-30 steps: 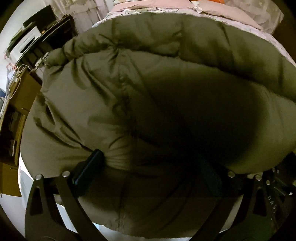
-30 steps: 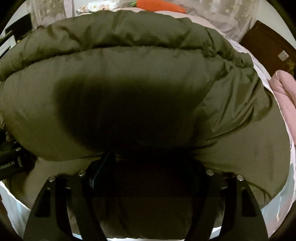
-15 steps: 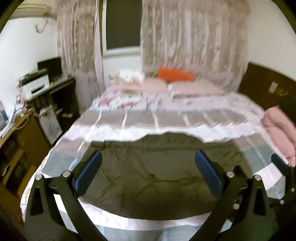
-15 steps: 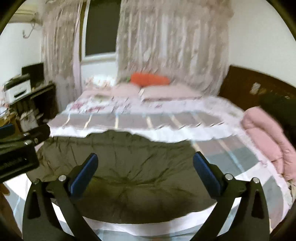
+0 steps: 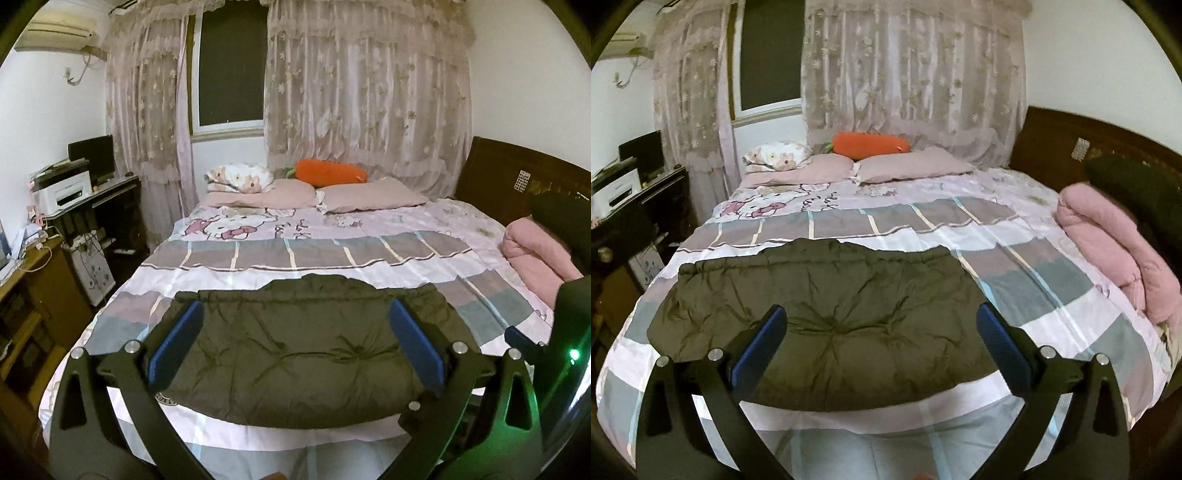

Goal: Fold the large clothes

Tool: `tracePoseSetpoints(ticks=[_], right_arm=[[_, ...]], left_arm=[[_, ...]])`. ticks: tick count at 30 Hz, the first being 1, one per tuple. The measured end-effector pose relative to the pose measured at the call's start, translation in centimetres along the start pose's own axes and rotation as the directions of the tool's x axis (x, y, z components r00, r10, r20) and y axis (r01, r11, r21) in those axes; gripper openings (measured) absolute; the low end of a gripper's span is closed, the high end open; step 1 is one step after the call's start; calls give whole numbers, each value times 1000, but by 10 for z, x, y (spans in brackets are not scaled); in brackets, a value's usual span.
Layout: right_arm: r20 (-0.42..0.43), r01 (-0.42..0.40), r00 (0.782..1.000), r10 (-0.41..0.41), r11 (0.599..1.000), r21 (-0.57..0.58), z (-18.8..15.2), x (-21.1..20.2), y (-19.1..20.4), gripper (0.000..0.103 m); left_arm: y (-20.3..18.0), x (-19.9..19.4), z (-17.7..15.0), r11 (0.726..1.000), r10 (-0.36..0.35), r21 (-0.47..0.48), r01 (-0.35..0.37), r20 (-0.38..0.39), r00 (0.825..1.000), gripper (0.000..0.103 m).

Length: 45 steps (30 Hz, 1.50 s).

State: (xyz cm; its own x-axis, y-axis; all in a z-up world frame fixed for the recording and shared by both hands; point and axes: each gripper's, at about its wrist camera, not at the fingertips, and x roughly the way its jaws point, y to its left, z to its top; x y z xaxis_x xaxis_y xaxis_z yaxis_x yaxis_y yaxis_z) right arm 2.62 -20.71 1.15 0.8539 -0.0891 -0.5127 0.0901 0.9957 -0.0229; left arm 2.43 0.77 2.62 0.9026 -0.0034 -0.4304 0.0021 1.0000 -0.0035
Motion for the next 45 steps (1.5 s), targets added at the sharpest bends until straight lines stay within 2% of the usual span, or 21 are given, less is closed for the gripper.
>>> tracePoseSetpoints(ticks=[10,23,39,45], right_arm=[[91,41,995,-30,991,-124,-4,-15,27,102],[39,2,999,2,996,-93,-4,-7,28,102],[41,4,999,0,995,-96,-5,-7,30,102],[41,2,999,2,995,-98,-5,-7,30,102]], left_arm=[[12,2,-1,999,2,-34,-2,-18,1000,101],[10,-4,-7,1000,21,17,-21,7,1000,101],[12,-6,-7,1000,16,17,-16,3,1000,101],[11,-7,-16,1000,9,14,-9,-17,1000,101]])
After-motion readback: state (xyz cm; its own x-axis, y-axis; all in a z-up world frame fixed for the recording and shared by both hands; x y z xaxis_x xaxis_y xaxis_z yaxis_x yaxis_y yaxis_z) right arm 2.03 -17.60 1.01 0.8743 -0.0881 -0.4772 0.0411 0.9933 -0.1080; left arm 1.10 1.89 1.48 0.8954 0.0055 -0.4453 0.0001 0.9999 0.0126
